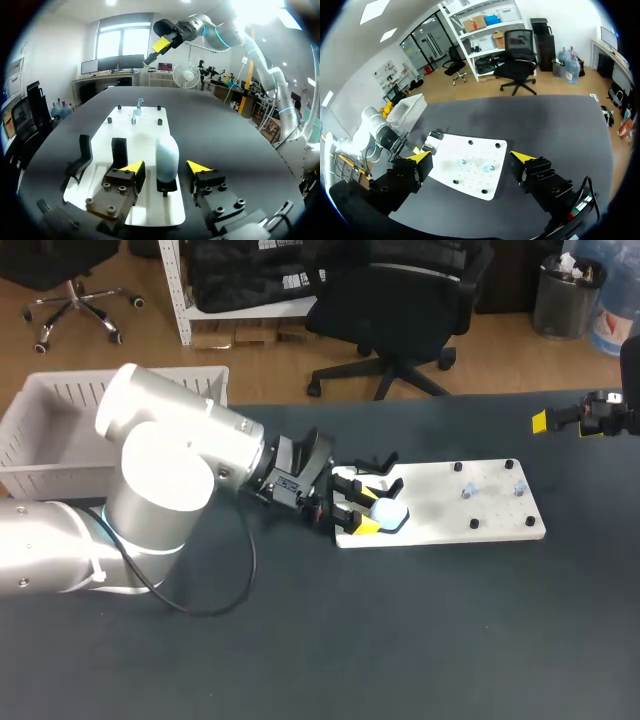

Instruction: Pick up each earbud case from the left stands, insert the matching earbuds, close the lid, and place the case in the box.

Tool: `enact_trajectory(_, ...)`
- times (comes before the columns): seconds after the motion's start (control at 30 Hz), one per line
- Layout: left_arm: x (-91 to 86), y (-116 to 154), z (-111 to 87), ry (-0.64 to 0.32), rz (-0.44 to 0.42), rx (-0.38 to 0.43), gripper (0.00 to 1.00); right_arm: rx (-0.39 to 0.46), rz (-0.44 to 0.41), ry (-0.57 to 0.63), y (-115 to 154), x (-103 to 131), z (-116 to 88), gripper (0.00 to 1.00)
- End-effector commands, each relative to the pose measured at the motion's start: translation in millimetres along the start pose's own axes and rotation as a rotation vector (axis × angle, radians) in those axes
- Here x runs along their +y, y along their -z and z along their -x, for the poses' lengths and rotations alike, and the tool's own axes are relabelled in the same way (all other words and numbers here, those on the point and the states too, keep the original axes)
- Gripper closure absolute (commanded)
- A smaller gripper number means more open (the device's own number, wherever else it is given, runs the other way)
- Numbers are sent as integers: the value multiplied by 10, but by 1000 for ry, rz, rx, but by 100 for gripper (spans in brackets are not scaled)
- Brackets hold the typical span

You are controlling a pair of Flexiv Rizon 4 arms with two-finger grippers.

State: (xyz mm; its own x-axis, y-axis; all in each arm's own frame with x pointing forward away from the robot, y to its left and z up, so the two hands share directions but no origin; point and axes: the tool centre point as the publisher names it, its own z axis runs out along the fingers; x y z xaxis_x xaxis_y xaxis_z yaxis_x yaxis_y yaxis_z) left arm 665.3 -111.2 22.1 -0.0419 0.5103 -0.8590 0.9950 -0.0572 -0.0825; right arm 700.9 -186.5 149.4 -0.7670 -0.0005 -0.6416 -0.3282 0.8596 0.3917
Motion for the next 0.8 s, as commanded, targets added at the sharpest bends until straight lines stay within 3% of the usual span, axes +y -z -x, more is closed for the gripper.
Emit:
enact_trajectory(0.03, 40, -45, 13, 4, -3, 0, 47, 1, 1, 1, 1, -5, 5, 0)
enact_trajectory(0.8, 58, -116, -22, 20, -4, -21, 53, 1, 1, 1, 1, -5, 5, 0)
